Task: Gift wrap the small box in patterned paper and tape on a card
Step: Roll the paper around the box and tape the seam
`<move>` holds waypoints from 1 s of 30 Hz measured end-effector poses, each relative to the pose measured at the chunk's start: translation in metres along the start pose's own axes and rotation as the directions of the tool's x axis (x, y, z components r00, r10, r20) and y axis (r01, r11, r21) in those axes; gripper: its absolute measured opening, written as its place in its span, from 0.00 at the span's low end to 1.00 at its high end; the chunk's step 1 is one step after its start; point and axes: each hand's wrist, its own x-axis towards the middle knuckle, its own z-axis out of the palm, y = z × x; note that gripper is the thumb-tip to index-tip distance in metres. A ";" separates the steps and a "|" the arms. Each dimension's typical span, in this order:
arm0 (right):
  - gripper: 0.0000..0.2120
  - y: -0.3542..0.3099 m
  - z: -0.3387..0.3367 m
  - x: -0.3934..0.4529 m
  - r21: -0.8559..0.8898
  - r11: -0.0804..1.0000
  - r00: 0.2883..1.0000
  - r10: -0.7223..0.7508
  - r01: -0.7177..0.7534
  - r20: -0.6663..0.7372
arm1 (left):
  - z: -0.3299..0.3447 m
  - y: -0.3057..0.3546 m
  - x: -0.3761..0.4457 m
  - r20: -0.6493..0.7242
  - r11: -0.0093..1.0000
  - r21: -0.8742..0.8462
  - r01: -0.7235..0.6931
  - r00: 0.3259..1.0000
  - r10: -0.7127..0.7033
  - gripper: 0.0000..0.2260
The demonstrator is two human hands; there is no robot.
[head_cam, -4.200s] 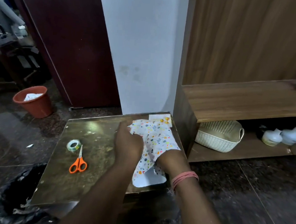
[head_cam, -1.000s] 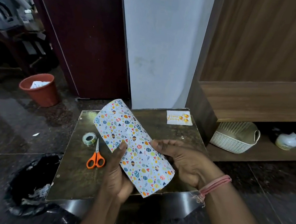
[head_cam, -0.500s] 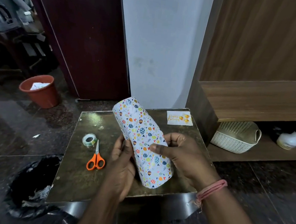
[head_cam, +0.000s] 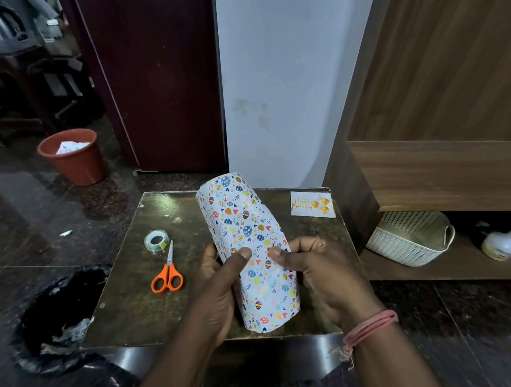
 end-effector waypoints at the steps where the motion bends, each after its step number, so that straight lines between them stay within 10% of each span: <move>1: 0.11 0.000 0.001 0.000 -0.004 1.000 1.000 -0.005 0.005 -0.009 | 0.002 0.000 -0.001 -0.004 1.000 0.002 0.002 1.000 -0.002 0.26; 15: 0.13 -0.004 0.014 -0.006 -0.139 0.976 0.978 -0.181 0.165 -0.108 | -0.005 0.005 0.000 0.065 0.990 -0.052 0.134 0.989 -0.131 0.43; 30: 0.10 0.006 0.007 0.002 -0.014 1.000 1.000 0.010 -0.010 -0.029 | 0.003 0.009 -0.003 -0.031 0.984 0.011 0.176 0.984 -0.175 0.23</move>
